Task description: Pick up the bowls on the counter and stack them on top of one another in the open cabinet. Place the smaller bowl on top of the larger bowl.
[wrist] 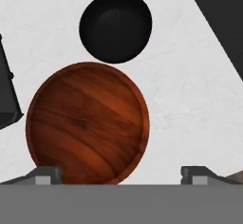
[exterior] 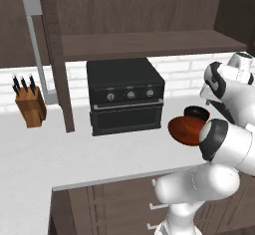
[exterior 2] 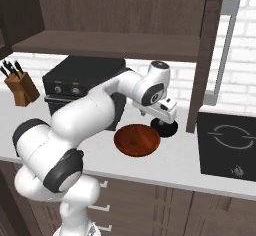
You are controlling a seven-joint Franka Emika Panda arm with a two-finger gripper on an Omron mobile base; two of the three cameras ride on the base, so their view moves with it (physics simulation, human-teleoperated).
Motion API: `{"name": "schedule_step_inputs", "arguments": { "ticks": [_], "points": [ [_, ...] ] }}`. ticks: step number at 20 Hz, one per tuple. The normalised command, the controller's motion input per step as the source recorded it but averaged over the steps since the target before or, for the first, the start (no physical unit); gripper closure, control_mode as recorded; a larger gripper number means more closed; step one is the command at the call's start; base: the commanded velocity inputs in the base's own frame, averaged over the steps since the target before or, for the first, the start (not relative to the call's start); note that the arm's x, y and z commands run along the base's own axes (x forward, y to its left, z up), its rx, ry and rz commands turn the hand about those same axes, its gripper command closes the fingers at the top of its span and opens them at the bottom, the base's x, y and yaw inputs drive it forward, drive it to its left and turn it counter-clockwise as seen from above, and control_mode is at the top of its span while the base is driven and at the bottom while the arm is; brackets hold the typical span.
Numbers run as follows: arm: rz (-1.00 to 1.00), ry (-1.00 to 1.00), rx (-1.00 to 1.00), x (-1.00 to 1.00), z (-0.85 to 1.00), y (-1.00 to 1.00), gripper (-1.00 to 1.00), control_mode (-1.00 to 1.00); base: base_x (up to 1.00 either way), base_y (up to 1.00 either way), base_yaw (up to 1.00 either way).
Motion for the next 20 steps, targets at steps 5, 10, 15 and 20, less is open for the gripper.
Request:
{"name": "schedule_step_inputs", "arguments": {
  "ticks": [5,10,15,20],
  "points": [
    [-0.01,0.12,0.01,0.63,-0.34,-0.24,-1.00,-1.00,0.00,0.00,0.00],
    [0.00,0.06,0.01,0.42,-0.27,-0.32,-1.00,-1.00,0.00,0.00,0.00],
    [0.00,0.00,0.08,0.06,-0.15,-0.48,-1.00,-1.00,0.00,0.00,0.00],
    [0.00,0.00,0.06,0.21,-0.37,-0.11,-1.00,-1.00,0.00,0.00,0.00]
  ]
}}
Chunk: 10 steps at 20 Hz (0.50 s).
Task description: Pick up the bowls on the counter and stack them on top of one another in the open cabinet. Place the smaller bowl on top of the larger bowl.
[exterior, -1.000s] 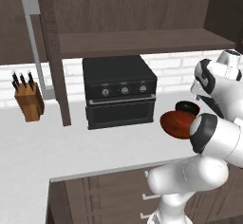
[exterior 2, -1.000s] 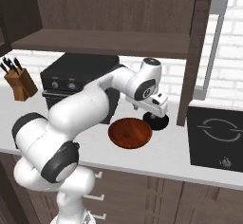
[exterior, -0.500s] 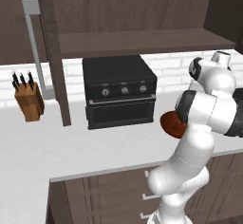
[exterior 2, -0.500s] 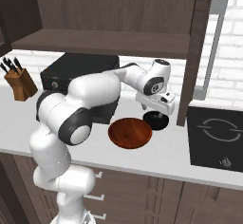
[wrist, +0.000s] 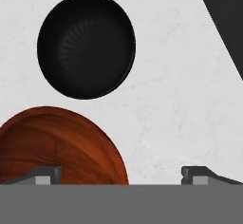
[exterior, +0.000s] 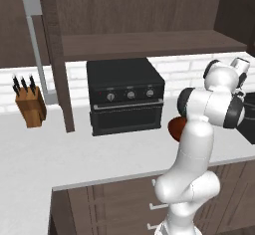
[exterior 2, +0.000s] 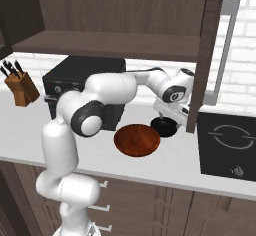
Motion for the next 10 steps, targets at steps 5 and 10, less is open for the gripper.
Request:
{"name": "schedule_step_inputs", "arguments": {
  "ticks": [5,10],
  "points": [
    [0.00,0.00,0.02,0.31,-0.34,-0.04,-1.00,-1.00,0.00,0.00,0.00],
    [0.00,0.00,0.01,0.26,-0.27,-0.06,-1.00,-1.00,0.00,0.00,0.00]
  ]
}}
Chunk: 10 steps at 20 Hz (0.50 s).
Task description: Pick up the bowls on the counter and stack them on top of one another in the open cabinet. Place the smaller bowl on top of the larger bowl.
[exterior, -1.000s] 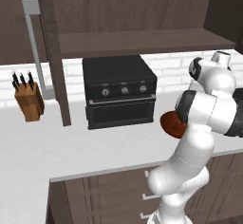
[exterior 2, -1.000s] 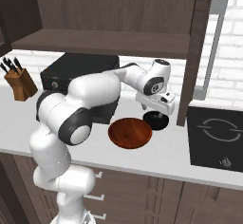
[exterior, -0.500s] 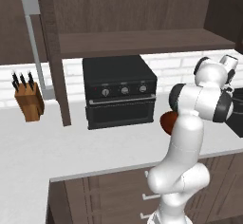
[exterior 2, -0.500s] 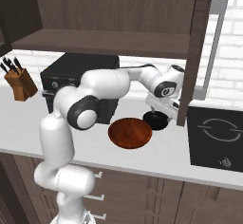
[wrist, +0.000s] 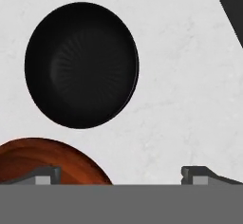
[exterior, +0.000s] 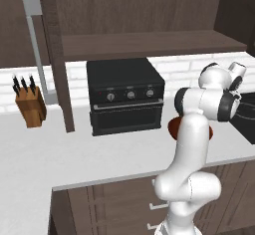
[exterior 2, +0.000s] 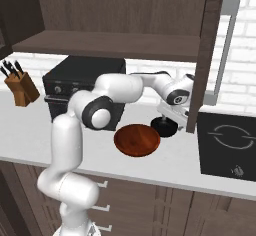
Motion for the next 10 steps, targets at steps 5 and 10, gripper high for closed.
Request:
{"name": "schedule_step_inputs", "arguments": {
  "ticks": [5,10],
  "points": [
    [0.00,0.01,0.00,0.29,-0.33,-0.01,-1.00,-1.00,0.00,0.00,0.00],
    [0.00,0.00,0.00,0.18,-0.35,-0.01,-1.00,-1.00,0.00,0.00,0.00]
  ]
}}
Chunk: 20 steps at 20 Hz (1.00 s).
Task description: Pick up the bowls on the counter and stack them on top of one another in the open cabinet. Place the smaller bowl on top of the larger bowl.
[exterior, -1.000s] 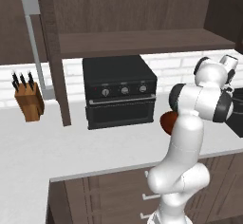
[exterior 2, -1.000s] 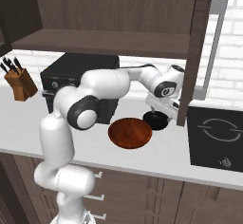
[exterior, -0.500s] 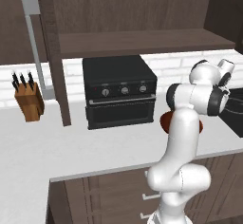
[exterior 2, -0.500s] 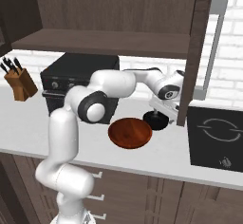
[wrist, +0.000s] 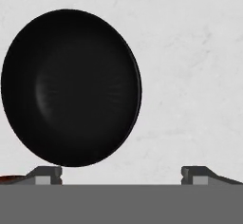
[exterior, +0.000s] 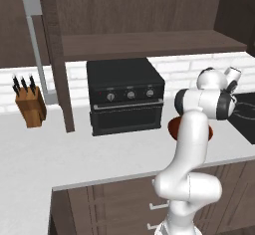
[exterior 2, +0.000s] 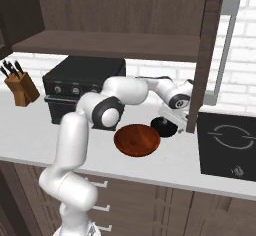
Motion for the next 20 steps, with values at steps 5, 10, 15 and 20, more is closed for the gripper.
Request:
{"name": "schedule_step_inputs", "arguments": {
  "ticks": [5,10,15,20],
  "points": [
    [0.00,0.00,0.01,0.05,-0.38,-0.03,-1.00,-1.00,0.00,0.00,0.00],
    [0.00,0.00,0.00,0.20,-0.21,0.00,-1.00,-1.00,0.00,0.00,0.00],
    [0.00,0.00,0.00,0.22,-0.22,0.00,-1.00,-1.00,0.00,0.00,0.00],
    [0.00,0.00,0.00,0.06,-0.20,0.00,-1.00,-1.00,0.00,0.00,0.00]
  ]
}}
